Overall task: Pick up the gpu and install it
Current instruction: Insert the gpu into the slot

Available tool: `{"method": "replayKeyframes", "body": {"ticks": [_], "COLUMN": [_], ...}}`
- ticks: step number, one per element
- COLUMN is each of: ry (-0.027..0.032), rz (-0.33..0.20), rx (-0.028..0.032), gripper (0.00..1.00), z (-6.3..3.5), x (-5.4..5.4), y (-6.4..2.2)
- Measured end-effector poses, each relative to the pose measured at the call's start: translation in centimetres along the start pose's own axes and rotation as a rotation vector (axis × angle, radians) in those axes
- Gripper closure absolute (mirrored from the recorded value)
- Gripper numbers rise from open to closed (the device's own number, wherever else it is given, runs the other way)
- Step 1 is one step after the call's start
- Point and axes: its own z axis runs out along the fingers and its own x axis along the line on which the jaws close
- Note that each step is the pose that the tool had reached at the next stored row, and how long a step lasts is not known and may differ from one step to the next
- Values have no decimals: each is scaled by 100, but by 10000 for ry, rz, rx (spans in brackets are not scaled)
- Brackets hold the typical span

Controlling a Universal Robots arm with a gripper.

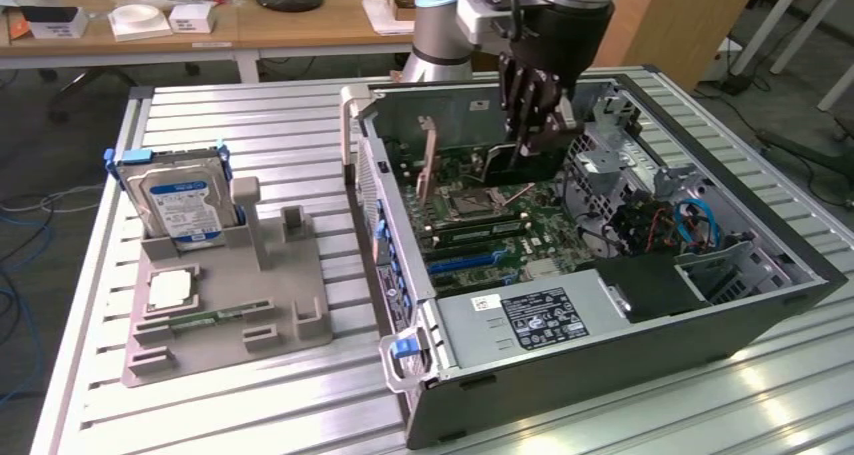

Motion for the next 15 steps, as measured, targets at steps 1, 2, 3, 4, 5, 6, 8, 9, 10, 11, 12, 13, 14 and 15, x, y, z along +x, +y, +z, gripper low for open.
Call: {"method": "replayKeyframes", "body": {"ticks": [1, 2, 3, 4, 5, 6, 8, 9, 10, 11, 12, 13, 14, 15], "ry": [0, 0, 1, 1, 0, -1, 0, 0, 2, 1, 2, 4, 2, 1], "rz": [0, 1, 1, 0, -1, -1, 2, 2, 1, 1, 1, 1, 2, 1], "rx": [-1, -1, -2, -2, -2, -1, -5, -11, -19, -25, -30, -35, -37, -39], "gripper": [74, 74, 74, 74, 74, 74, 74, 74, 74, 74, 74, 74, 74, 74], "z": [3, 7, 8, 12, 16, 22, 29, 32, 35, 39, 40, 41, 44, 45], "x": [1, 1, 2, 3, 7, 12, 16, 16, 17, 17, 17, 18, 17, 18], "y": [4, 9, 15, 17, 19, 21, 22, 22, 23, 23, 23, 23, 24, 24]}}
